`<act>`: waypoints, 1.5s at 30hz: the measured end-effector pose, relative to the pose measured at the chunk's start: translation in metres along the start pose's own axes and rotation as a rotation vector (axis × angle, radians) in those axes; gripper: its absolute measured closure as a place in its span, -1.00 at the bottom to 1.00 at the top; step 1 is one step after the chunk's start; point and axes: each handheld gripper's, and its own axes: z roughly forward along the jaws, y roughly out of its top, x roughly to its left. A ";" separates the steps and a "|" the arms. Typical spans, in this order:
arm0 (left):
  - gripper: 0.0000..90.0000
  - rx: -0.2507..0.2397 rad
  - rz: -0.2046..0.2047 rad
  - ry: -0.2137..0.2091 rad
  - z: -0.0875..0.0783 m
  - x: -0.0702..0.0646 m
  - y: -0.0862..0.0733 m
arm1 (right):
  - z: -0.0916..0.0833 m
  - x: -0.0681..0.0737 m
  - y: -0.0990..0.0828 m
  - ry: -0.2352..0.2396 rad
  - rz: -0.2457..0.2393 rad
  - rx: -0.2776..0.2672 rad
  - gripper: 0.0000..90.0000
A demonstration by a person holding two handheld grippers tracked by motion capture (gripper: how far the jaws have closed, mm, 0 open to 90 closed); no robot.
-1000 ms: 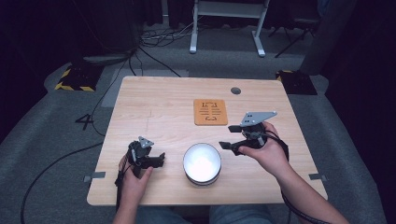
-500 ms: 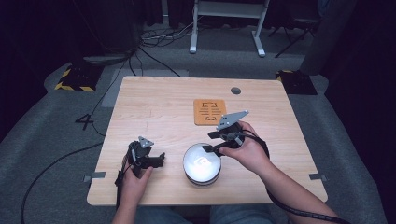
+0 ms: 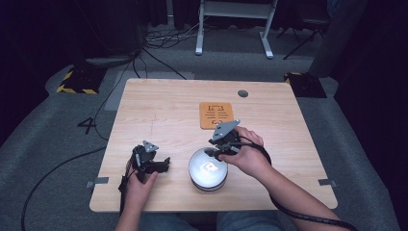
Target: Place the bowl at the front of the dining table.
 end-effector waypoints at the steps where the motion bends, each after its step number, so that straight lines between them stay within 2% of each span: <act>1: -0.71 0.001 -0.001 -0.002 0.000 0.000 0.000 | 0.001 0.001 0.000 0.015 0.014 0.018 0.33; 4: -0.71 0.000 -0.001 -0.002 0.000 0.000 0.000 | 0.003 0.000 -0.001 0.026 0.083 0.095 0.48; 6: -0.71 0.001 -0.002 -0.003 0.000 0.000 0.000 | 0.005 0.000 -0.001 0.042 0.088 0.099 0.58; 7: -0.71 0.000 -0.001 -0.002 0.000 0.000 0.000 | 0.006 -0.001 -0.001 0.067 0.099 0.101 0.72; 9: -0.71 0.000 -0.001 -0.002 0.000 0.000 0.000 | 0.006 -0.001 0.000 0.072 0.101 0.104 0.76; 14: -0.71 -0.001 0.000 0.000 0.000 0.000 0.000 | 0.004 -0.002 0.002 0.065 0.099 0.112 0.80; 17: -0.72 0.002 0.000 0.001 0.000 0.000 0.000 | 0.000 -0.003 0.004 0.069 0.116 0.113 0.83; 19: -0.72 0.001 0.000 0.001 0.000 0.000 0.001 | 0.000 -0.004 0.005 0.068 0.112 0.108 0.84; 20: -0.72 0.002 -0.001 -0.002 0.000 0.000 0.001 | 0.001 -0.004 0.005 0.062 0.094 0.111 0.84; 25: -0.72 0.005 -0.001 -0.001 0.000 0.000 0.001 | -0.001 -0.003 0.007 0.074 0.117 0.122 0.84; 26: -0.72 0.001 0.000 0.001 0.000 0.000 0.001 | -0.003 -0.002 0.008 0.075 0.140 0.133 0.84; 27: -0.72 0.003 -0.001 -0.001 0.000 0.000 0.001 | -0.004 -0.004 0.010 0.090 0.113 0.100 0.84; 34: -0.72 0.005 0.000 0.000 0.000 0.000 0.001 | -0.017 -0.006 0.021 0.091 0.124 0.086 0.84; 45: -0.72 0.002 -0.002 0.002 0.001 0.000 0.001 | -0.036 -0.020 0.037 0.054 0.149 0.034 0.84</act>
